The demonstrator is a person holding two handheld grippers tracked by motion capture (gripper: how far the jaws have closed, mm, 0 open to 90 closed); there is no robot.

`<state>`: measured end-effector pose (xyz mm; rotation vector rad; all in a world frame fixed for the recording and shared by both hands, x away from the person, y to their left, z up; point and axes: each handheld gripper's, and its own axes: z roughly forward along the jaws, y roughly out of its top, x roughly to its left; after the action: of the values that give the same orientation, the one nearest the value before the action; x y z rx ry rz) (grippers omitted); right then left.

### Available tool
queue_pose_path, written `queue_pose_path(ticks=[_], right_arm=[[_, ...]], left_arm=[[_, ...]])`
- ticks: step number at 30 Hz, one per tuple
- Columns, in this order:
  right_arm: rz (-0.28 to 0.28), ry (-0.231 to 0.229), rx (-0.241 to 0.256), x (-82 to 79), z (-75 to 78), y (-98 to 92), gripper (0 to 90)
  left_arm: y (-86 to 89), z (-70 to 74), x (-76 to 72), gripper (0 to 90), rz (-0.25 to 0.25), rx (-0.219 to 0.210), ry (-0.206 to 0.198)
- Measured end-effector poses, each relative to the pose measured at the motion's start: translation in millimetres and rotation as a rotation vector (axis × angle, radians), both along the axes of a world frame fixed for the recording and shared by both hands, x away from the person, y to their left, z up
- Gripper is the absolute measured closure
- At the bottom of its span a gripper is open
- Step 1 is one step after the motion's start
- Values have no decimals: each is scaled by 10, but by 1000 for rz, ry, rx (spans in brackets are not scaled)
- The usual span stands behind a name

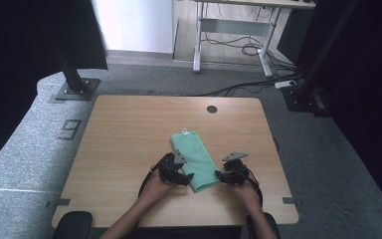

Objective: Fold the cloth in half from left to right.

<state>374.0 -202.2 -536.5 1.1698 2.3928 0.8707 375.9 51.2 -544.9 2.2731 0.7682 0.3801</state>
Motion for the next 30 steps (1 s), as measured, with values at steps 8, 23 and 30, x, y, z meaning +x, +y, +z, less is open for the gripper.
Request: queue_pose_path(ticks=[8, 23, 30], right_arm=[[-10, 20, 61, 29, -38, -80, 450], [76, -1, 62, -52, -53, 285, 423], [86, -26, 45, -49, -53, 491, 421]], left_arm=[[2, -28, -109, 146, 36, -14, 10], [421, 25, 138, 140, 103, 39, 24], [563, 47, 65, 157, 103, 48, 23]])
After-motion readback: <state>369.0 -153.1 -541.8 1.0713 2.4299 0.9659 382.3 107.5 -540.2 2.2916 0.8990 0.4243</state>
